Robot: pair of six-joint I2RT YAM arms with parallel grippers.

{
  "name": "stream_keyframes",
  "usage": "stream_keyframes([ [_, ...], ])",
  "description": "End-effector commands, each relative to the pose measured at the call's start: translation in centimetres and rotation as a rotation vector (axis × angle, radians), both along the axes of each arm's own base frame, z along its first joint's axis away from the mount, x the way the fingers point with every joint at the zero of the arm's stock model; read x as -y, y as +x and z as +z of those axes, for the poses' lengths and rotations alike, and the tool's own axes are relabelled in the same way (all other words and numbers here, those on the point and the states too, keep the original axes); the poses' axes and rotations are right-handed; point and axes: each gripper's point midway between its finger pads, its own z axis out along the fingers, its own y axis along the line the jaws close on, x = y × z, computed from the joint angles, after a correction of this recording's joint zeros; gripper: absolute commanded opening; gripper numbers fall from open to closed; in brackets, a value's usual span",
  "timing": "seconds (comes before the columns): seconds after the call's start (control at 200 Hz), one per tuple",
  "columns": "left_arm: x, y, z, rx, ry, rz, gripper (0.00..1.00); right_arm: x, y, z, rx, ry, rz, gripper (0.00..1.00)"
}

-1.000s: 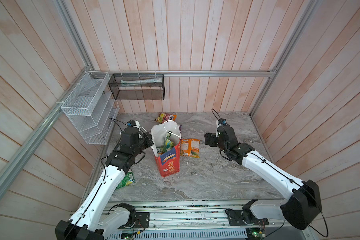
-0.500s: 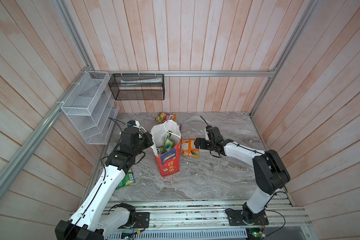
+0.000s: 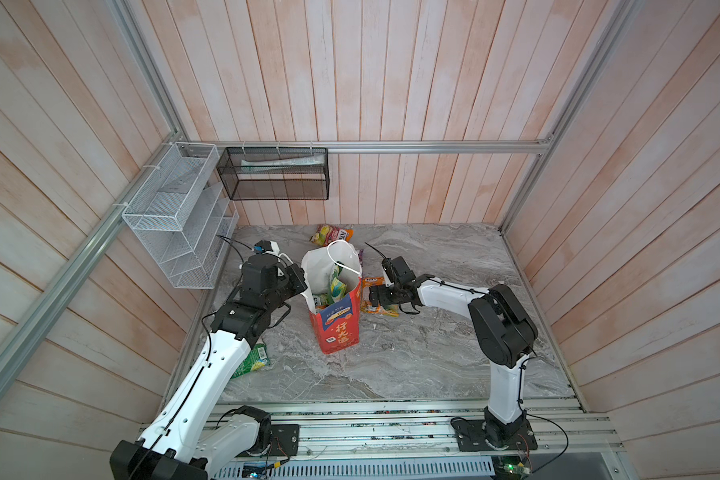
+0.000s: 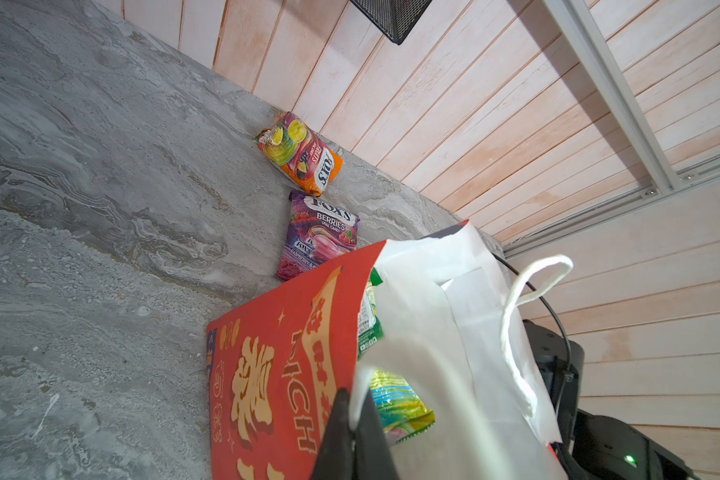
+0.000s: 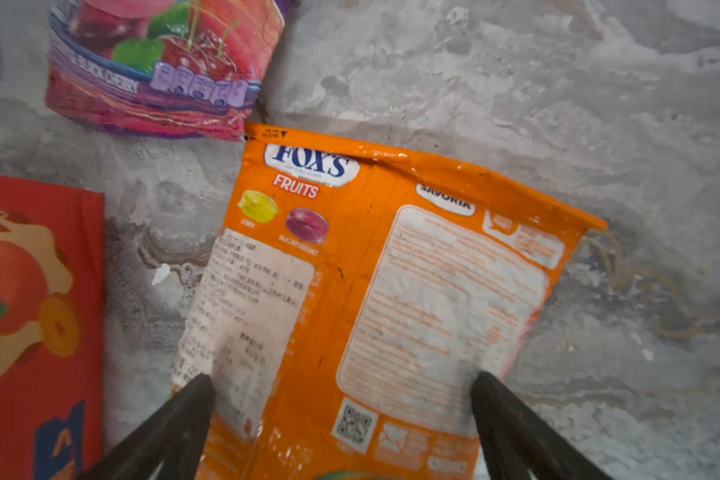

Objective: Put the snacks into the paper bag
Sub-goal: 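Lower the right gripper onto the orange Fox's Fruits packet and grasp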

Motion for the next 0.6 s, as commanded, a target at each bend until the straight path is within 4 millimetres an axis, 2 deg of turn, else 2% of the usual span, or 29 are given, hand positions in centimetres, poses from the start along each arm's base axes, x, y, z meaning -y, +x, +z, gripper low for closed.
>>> stream_keyframes([
  [0.0, 0.4, -0.1, -0.6, -0.005, 0.007, -0.022, 0.0, 1.2, -0.1, -1.7, -0.031, -0.094, -0.01, 0.98],
  [0.09, 0.4, -0.1, -0.7, -0.006, 0.008, -0.02, 0.0, 1.2, 0.0, -2.3, -0.042, -0.106, -0.009, 0.97],
  [0.15, 0.4, 0.0, -0.6, -0.005, 0.007, -0.021, 0.0, 1.1, -0.1, -2.6, -0.05, -0.114, -0.002, 0.92],
  [0.285, 0.4, -0.1, -0.6, -0.005, 0.008, -0.019, 0.0, 0.8, -0.2, -2.7, -0.054, -0.119, 0.008, 0.7],
  [0.39, 0.4, -0.1, -0.6, -0.005, 0.008, -0.019, 0.0, 0.4, -0.3, -2.4, -0.055, -0.099, 0.024, 0.6],
  [0.56, 0.3, 0.0, -0.7, -0.007, 0.008, -0.018, 0.0, 0.3, -0.4, -1.4, -0.037, -0.083, 0.029, 0.27],
  [0.595, 0.4, 0.0, -0.7, -0.007, 0.008, -0.019, 0.0, 0.3, -0.4, -1.1, -0.033, -0.079, 0.029, 0.22],
])
